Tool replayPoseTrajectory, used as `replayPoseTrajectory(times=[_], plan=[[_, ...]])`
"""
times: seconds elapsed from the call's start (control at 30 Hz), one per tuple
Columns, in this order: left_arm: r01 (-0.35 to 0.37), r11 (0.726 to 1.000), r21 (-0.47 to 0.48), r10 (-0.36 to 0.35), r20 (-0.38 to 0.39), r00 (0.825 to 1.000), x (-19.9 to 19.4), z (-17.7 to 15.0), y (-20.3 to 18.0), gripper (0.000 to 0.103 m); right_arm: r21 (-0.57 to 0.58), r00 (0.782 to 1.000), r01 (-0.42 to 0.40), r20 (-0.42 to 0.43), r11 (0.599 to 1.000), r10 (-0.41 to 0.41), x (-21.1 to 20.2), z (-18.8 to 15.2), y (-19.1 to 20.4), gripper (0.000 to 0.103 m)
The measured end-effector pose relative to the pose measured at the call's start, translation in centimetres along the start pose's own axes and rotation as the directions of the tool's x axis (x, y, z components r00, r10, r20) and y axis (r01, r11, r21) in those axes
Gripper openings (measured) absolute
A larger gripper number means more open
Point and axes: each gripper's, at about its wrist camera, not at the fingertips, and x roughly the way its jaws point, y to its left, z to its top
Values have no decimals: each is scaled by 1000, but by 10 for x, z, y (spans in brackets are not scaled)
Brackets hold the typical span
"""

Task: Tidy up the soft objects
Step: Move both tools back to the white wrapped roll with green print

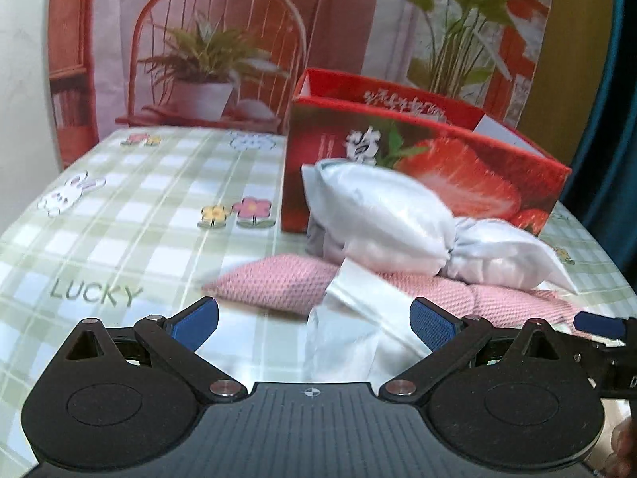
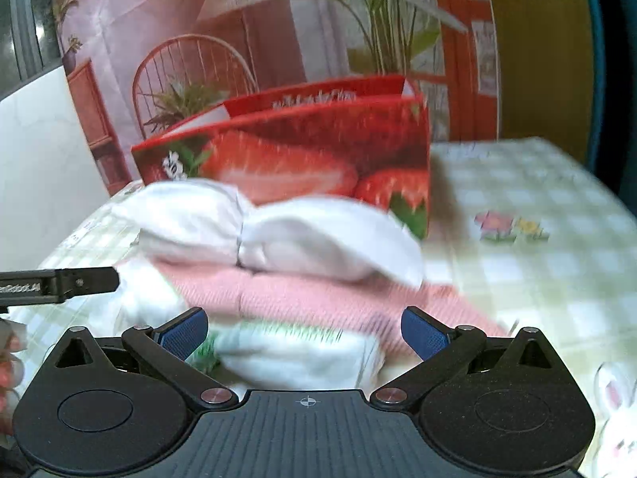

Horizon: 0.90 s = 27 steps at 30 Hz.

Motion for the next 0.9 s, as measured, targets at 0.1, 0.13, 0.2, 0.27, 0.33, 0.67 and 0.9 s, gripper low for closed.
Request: replayPoseTrajectory(times=[0.1,0.13,0.2,0.27,0.33,0.67,0.9], plan=[[-8,1000,12,8,-15,1000,4,-5,0,103,-15,1000,28,-1,999,-28,4,-8,1,103],[-12,1000,17,13,-22,1000,5,-7,0,103,-29,999,41,2,999,-41,5,-9,2,103],[-19,1000,22,19,-33,999,8,-10,0,103,-45,999,51,11,998,-50,7,-10,3,103],[-14,1000,23,14,-38,999,10,-11,1,103,-39,999,48,17,998,-47,9,-11,1,103],[-6,1000,23,7,-41,999,11,-12,1,103,-43,998,62,16,997,-61,13,-13,1,103],[16,1000,16,-14,-90,996,23,-21,3,103,-49,998,64,-26,997,-66,24,-19,-2,103],[-27,992,125,37,-82,996,23,-30,-11,103,-67,997,72,-36,995,-74,26,-19,0,103]])
